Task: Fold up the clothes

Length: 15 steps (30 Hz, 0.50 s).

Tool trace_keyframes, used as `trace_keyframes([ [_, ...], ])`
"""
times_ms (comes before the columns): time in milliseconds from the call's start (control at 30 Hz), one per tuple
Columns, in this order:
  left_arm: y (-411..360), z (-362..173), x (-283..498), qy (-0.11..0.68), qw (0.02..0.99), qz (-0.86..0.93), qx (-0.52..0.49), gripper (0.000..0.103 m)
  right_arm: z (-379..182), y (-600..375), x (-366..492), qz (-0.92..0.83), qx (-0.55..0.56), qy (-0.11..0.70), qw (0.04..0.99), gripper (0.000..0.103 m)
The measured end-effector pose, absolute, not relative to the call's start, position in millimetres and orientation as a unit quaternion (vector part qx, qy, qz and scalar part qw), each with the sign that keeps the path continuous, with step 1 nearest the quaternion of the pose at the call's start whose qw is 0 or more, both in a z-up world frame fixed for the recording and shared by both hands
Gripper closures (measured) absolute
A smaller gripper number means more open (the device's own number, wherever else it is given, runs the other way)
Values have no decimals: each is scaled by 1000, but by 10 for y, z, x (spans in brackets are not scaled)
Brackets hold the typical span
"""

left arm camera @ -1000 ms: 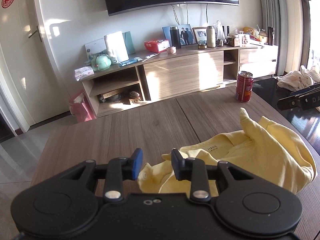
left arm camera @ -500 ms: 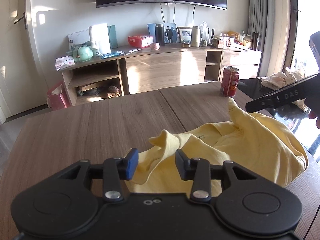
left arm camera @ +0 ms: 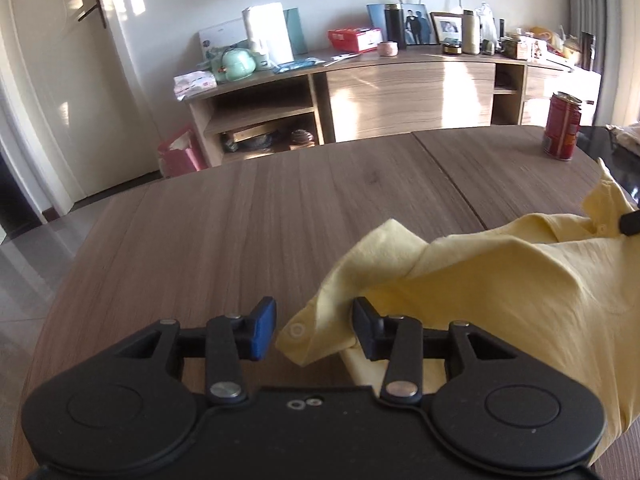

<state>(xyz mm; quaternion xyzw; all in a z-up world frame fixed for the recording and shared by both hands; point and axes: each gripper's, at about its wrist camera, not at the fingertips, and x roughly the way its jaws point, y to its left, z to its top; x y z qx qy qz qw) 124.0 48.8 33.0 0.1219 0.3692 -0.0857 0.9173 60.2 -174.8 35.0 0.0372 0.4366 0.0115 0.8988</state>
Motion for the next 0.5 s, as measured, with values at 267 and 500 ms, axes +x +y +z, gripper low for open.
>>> trace_keyframes([
  [267,703,724,822,347,931,-103,57,62,716,-1763,-143,70,77,373,922,32],
  [500,235,734,499,345,908,-223,79,61,584,-1544,-298,165,144,400,890,32],
])
